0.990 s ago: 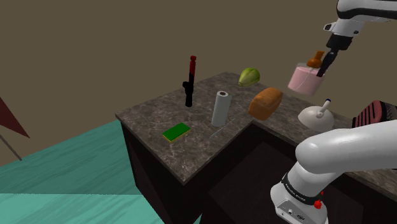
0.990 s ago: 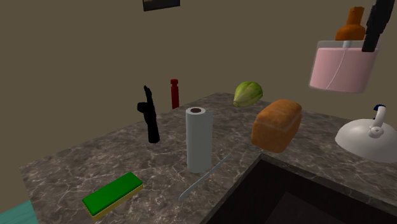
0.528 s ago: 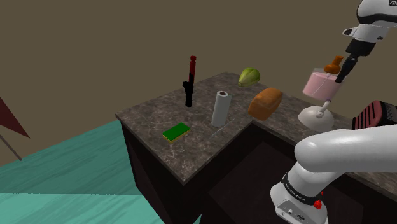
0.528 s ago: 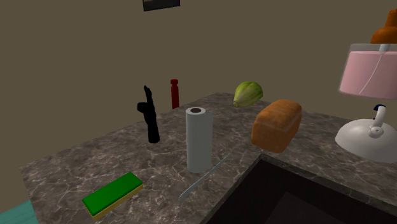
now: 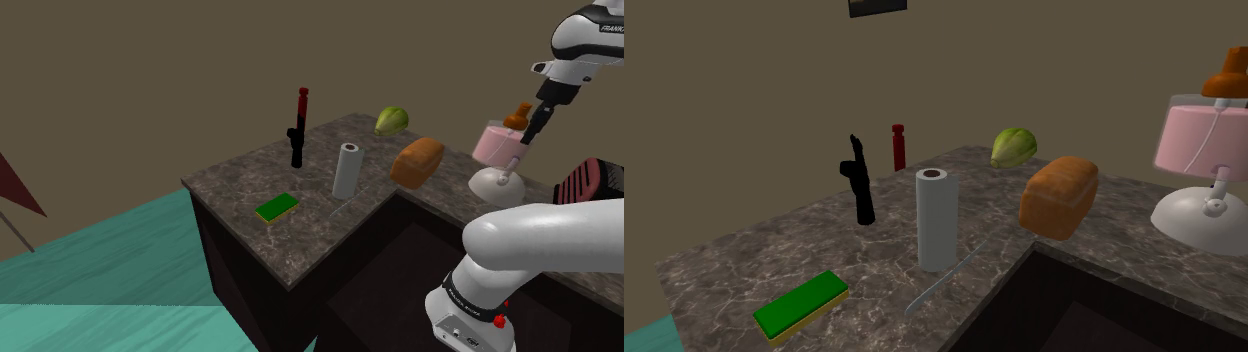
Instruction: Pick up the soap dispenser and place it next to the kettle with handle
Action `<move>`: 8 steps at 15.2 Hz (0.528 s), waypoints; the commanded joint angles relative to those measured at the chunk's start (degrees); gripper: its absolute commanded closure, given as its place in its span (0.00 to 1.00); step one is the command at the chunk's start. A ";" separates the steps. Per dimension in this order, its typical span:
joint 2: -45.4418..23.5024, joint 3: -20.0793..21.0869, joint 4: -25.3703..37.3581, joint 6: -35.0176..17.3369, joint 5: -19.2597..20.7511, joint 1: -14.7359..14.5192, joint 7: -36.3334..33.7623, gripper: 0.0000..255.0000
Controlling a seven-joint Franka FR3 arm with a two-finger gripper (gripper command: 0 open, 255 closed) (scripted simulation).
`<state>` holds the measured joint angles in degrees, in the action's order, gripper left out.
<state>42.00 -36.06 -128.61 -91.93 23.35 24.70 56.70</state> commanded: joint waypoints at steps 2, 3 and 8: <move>0.48 -0.49 -2.45 -2.01 0.57 0.29 -0.36 1.00; 0.57 -0.73 -3.22 -2.71 0.77 0.37 -0.43 1.00; 0.81 -2.03 -6.96 -6.28 1.86 0.75 -0.77 1.00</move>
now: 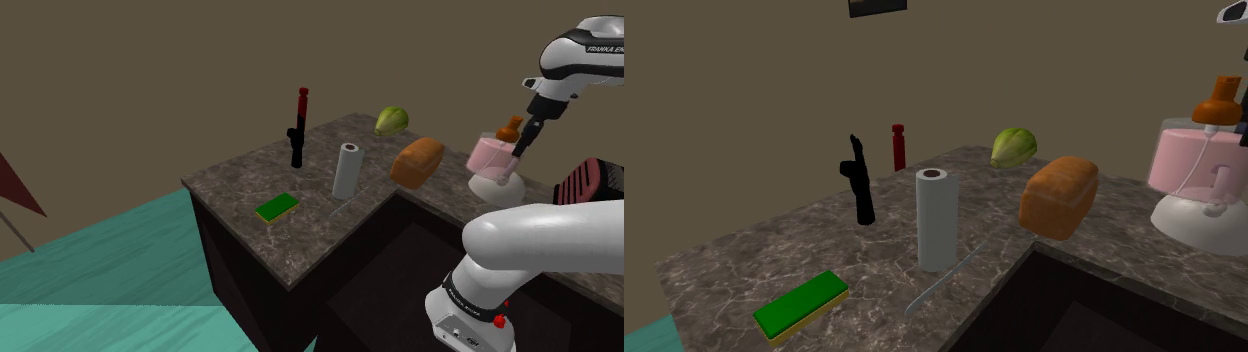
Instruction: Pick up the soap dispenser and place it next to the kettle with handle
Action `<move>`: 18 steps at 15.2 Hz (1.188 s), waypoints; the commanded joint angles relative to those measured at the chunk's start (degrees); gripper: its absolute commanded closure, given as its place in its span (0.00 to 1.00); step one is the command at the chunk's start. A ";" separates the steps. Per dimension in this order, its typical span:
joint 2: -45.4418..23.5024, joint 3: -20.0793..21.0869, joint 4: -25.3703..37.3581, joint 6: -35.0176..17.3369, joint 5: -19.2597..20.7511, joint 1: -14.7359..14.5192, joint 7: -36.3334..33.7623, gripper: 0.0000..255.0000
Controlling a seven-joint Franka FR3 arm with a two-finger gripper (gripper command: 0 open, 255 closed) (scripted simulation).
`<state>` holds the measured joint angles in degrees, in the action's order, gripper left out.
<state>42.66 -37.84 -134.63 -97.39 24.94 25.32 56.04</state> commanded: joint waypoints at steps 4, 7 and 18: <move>0.09 -1.42 -3.73 -3.76 1.19 0.39 -0.36 1.00; -0.12 -2.38 -5.73 -6.02 1.90 0.54 -0.53 1.00; -2.24 -6.53 -12.26 -14.86 4.61 0.70 -1.03 1.00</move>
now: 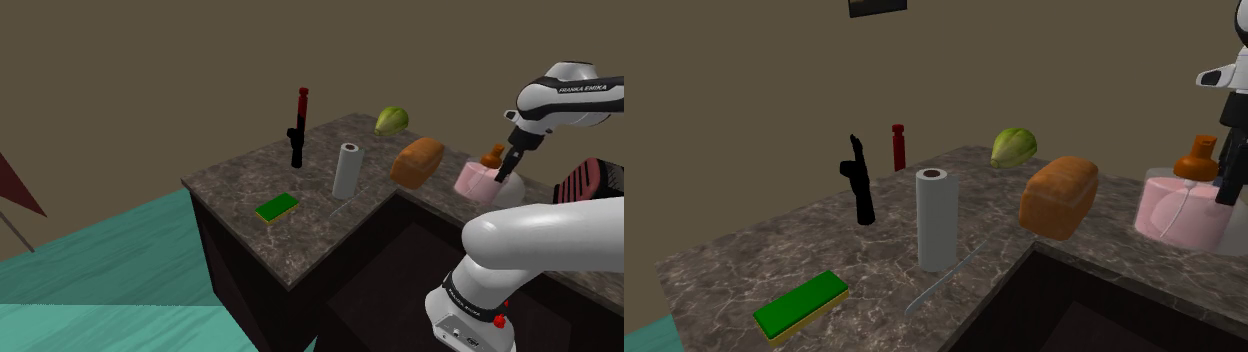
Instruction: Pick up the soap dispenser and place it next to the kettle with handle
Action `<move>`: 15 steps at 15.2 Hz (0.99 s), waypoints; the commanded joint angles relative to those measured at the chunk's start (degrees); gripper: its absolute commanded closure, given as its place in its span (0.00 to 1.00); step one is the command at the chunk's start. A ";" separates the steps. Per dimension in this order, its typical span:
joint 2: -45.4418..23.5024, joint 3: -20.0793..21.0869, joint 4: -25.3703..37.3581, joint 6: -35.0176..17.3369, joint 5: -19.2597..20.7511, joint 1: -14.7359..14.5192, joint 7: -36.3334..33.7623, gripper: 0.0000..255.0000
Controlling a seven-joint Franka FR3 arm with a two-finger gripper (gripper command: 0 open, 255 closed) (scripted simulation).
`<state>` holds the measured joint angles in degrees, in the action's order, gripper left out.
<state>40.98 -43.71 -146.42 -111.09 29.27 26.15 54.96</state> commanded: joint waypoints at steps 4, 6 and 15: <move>-1.92 -2.45 -2.52 -4.64 1.26 -0.29 -0.08 1.00; -2.74 -3.40 -3.47 -6.44 1.74 -0.43 -0.13 1.00; -6.86 -7.55 -6.73 -13.98 3.36 -1.51 -0.18 1.00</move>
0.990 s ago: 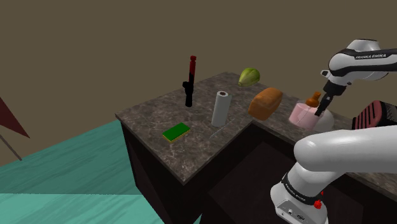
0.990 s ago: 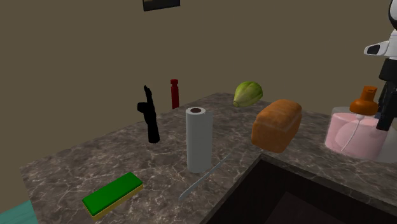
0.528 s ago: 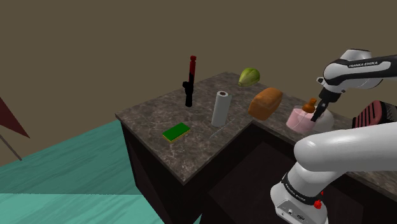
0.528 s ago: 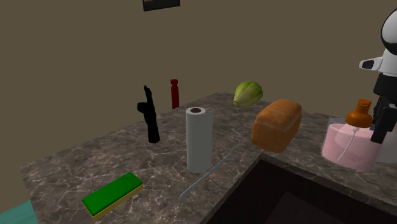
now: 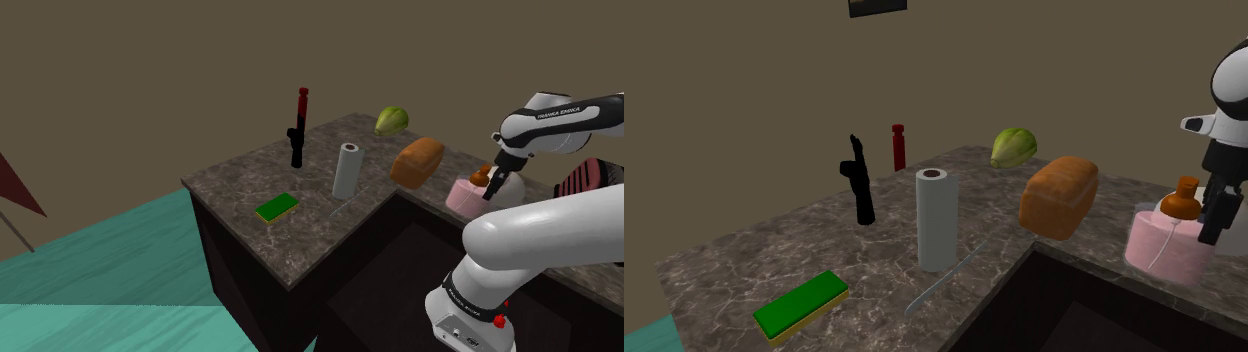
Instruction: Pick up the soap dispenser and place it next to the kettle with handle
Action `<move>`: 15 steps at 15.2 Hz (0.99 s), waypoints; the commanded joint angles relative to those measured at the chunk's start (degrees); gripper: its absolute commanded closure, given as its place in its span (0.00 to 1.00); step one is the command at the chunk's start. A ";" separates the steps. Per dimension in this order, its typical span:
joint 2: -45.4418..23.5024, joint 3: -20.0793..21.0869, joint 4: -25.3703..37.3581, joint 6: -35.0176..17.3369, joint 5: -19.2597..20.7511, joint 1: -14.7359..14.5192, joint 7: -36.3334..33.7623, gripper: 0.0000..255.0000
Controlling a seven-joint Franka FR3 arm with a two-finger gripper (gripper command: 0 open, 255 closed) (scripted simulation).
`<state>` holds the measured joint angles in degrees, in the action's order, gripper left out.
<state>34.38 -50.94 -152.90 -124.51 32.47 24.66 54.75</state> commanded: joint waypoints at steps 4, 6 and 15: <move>-0.27 -0.32 -0.25 -0.58 0.15 -0.03 0.03 1.00; -0.27 -0.32 -0.24 -0.58 0.15 -0.03 0.03 1.00; 2.53 2.41 1.77 4.34 -0.84 0.73 0.01 0.00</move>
<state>35.62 -49.72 -151.78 -122.27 31.97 24.96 54.83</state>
